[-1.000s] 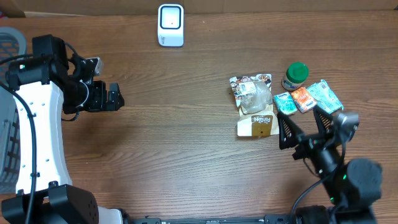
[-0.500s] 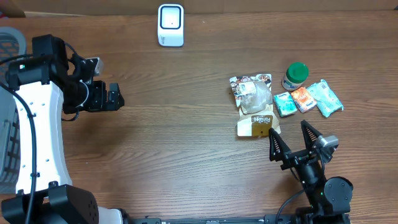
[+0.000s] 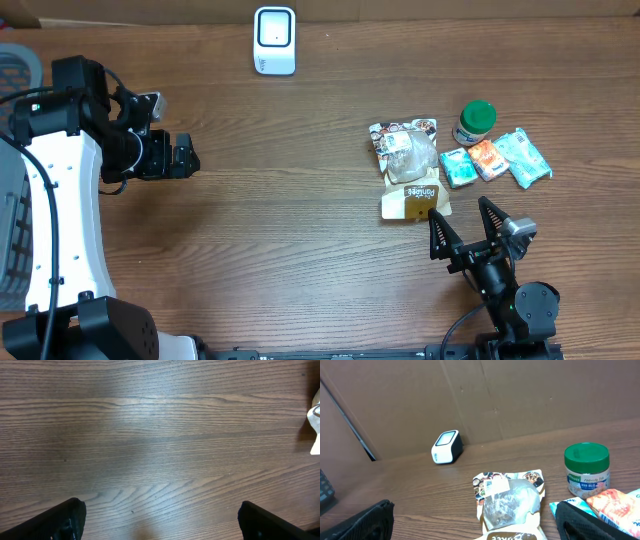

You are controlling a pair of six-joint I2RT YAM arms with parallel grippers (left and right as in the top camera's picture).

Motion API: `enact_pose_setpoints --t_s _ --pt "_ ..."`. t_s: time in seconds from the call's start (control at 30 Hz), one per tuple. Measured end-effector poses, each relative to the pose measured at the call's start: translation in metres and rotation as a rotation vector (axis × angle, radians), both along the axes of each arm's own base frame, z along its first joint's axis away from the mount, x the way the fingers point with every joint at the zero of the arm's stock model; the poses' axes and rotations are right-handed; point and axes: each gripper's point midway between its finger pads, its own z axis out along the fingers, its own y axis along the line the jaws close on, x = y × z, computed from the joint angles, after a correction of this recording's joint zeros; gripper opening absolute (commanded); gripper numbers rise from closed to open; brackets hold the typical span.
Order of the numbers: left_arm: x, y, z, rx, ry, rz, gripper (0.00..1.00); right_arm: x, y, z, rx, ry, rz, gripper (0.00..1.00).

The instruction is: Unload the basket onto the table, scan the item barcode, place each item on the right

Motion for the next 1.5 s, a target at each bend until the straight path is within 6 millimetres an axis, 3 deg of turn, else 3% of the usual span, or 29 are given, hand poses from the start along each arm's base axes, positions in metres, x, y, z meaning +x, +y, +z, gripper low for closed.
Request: enact_pose_setpoints --t_s 1.03,1.13,1.3,1.5 --pt "0.0 0.0 0.0 0.0 -0.001 0.0 0.99 0.0 0.0 0.0 0.0 0.0 0.0 1.0" --pt "0.008 0.002 0.002 0.008 -0.036 0.0 1.0 0.0 0.0 0.0 0.0 0.0 0.0 1.0" --pt "0.034 0.0 0.03 0.037 -0.241 -0.018 1.0 0.0 0.0 0.0 0.0 0.0 0.0 1.0" --pt "0.042 -0.028 0.1 0.083 -0.627 -0.104 0.99 0.0 0.0 0.0 0.0 0.0 0.0 1.0"
